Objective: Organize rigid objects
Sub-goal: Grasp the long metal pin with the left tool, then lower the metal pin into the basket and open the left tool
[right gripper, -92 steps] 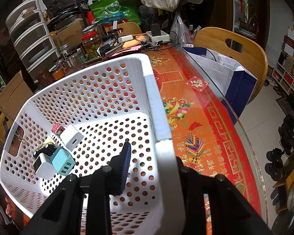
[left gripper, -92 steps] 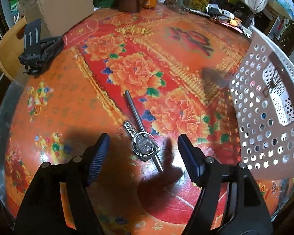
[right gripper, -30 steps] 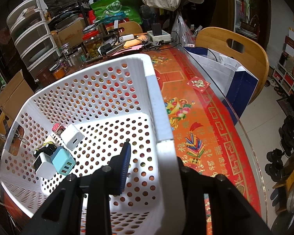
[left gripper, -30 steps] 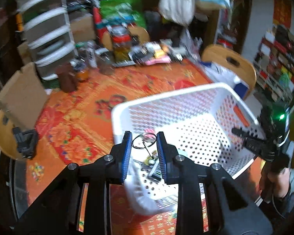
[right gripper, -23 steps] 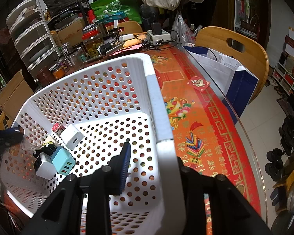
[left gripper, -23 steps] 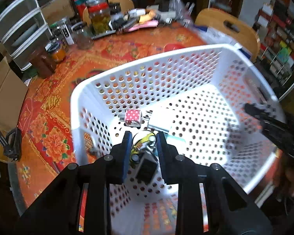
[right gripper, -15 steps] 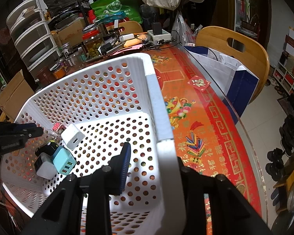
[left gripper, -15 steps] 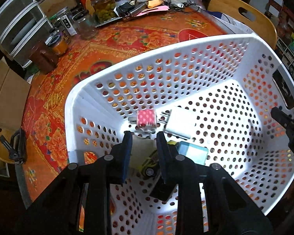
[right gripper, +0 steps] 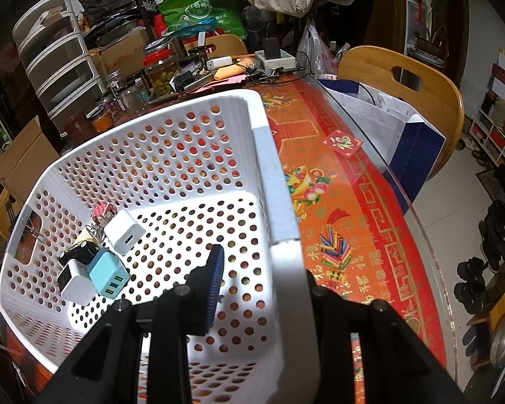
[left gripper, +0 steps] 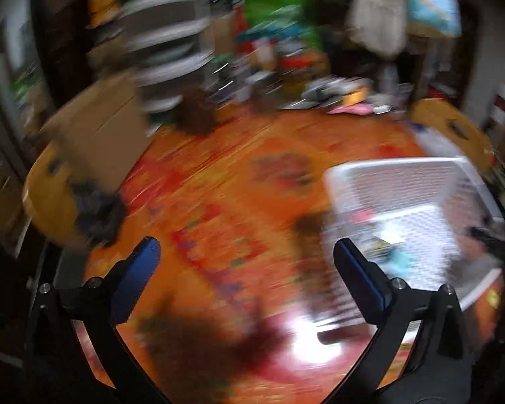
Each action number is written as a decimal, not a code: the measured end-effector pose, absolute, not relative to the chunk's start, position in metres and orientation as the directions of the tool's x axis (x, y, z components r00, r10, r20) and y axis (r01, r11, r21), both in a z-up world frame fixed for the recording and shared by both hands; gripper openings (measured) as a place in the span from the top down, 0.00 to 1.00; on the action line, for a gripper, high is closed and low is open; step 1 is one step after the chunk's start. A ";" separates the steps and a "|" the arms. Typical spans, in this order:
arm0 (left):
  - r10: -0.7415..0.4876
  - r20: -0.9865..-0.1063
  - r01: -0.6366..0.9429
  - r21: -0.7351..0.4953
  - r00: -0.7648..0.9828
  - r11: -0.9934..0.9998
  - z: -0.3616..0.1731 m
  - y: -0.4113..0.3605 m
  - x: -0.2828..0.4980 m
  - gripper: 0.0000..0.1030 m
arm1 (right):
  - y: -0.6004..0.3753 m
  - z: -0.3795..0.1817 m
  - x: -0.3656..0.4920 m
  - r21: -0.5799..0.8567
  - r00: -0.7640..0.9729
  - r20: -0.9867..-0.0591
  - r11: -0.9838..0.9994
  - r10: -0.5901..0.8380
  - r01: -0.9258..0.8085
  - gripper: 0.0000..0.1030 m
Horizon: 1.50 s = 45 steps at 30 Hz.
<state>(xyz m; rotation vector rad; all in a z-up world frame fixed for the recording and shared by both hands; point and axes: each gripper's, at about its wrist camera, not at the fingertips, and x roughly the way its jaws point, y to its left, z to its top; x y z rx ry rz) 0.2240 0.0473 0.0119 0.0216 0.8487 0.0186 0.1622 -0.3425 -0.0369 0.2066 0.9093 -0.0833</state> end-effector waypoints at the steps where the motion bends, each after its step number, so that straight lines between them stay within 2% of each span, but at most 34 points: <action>1: 0.038 -0.784 -0.052 0.008 0.619 0.999 -0.007 0.065 0.234 0.01 | -0.342 -0.037 0.162 0.140 0.613 -0.790 0.977 0.013 0.160 0.70; 3: 0.046 -0.839 -0.090 -0.004 0.543 0.996 -0.044 0.082 0.247 0.05 | -0.343 -0.037 0.163 0.141 0.614 -0.789 0.977 0.011 0.163 0.69; 6: 0.053 -0.891 -0.113 0.002 0.451 0.994 -0.093 0.087 0.260 0.20 | -0.343 -0.036 0.162 0.138 0.614 -0.790 0.977 0.010 0.163 0.67; 8: 0.030 -0.904 -0.129 -0.027 0.425 0.991 -0.116 0.084 0.265 0.22 | -0.343 -0.036 0.162 0.137 0.611 -0.791 0.977 0.010 0.161 0.66; 12: 0.053 -0.903 -0.182 -0.028 0.426 0.983 -0.136 0.078 0.269 0.24 | -0.343 -0.036 0.162 0.136 0.608 -0.794 0.977 0.009 0.162 0.66; 14: 0.059 -0.901 -0.208 -0.035 0.430 0.978 -0.137 0.079 0.269 0.33 | -0.343 -0.036 0.162 0.136 0.608 -0.794 0.977 0.009 0.163 0.66; 15: 0.061 -0.895 -0.211 -0.037 0.442 0.977 -0.136 0.078 0.268 0.50 | -0.344 -0.036 0.162 0.137 0.609 -0.793 0.977 0.008 0.166 0.66; 16: 0.060 -0.892 -0.210 -0.039 0.449 0.977 -0.134 0.078 0.266 0.72 | -0.343 -0.036 0.162 0.136 0.609 -0.793 0.976 0.007 0.167 0.66; 18: 0.034 -0.891 -0.203 -0.066 0.452 0.977 -0.133 0.073 0.264 0.93 | -0.344 -0.036 0.162 0.137 0.610 -0.792 0.976 0.006 0.168 0.65; 19: 0.027 -0.891 -0.200 -0.073 0.454 0.977 -0.132 0.072 0.261 0.95 | -0.343 -0.036 0.162 0.137 0.610 -0.792 0.976 0.006 0.168 0.65; 37: -0.001 -0.851 -0.122 -0.077 0.526 0.990 -0.093 0.058 0.233 0.95 | -0.343 -0.035 0.163 0.136 0.611 -0.792 0.977 0.006 0.166 0.65; 41: 0.012 -0.834 -0.102 -0.054 0.552 0.993 -0.069 0.053 0.227 0.95 | -0.343 -0.035 0.163 0.136 0.611 -0.791 0.977 0.007 0.165 0.65; 45: 0.001 -0.788 -0.058 -0.044 0.615 0.997 -0.023 0.038 0.220 0.95 | -0.343 -0.035 0.163 0.136 0.611 -0.791 0.977 0.007 0.165 0.65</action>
